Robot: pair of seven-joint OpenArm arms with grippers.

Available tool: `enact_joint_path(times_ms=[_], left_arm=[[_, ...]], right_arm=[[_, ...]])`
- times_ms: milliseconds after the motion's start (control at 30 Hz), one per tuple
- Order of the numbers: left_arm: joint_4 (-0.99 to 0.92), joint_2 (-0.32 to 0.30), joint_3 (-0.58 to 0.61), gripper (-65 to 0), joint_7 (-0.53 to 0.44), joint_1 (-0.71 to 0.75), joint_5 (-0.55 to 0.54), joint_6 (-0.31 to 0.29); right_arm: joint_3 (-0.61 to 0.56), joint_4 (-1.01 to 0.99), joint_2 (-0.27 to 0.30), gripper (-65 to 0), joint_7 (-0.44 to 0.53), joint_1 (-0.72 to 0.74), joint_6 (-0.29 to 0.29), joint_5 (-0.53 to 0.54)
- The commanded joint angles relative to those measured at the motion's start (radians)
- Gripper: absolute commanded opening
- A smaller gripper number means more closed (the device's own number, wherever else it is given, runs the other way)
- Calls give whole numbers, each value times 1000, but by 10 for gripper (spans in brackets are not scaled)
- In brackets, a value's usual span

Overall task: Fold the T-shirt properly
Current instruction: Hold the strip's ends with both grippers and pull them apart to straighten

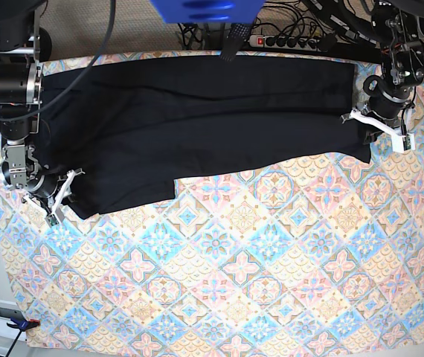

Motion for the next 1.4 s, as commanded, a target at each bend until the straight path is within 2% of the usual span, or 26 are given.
enact_joint_path(times_ms=[0,200,333,533,633,767,967,1367], left_arm=[[14,-11,-7,-650,-20,-1,-6,-3],[14,-11,-7,-650,-20,-1,-6,-3],[14,-11,-7,-650,-20,-1,-6,-3],[20,-11,-9,-650,-20,-3,-8,-3],[20,-11,-13,-650,-20,-3,-8,-3],[20,-11,-13,-650,-20,-3,-8,-3],[22,-11,-15,-650,-20,-1,-9,-3],[71,-11,-16,-650,-25,48,-9,-3]], right_arm=[[6,12,20,-545,14,30,-4,5],[6,20,20,-650,14,30,-4,9],[11,124,20,-648,10,25,-4,9],[141,277,24,-648,-36,-39,1,9],[208,362,24,-648,-78,-84,74,9],[310,472,24,-648,-125,-157,74,9],[345,583,24,-648,-127,-277,74,9],[505,718,24,-648,-127,-460,74,9]])
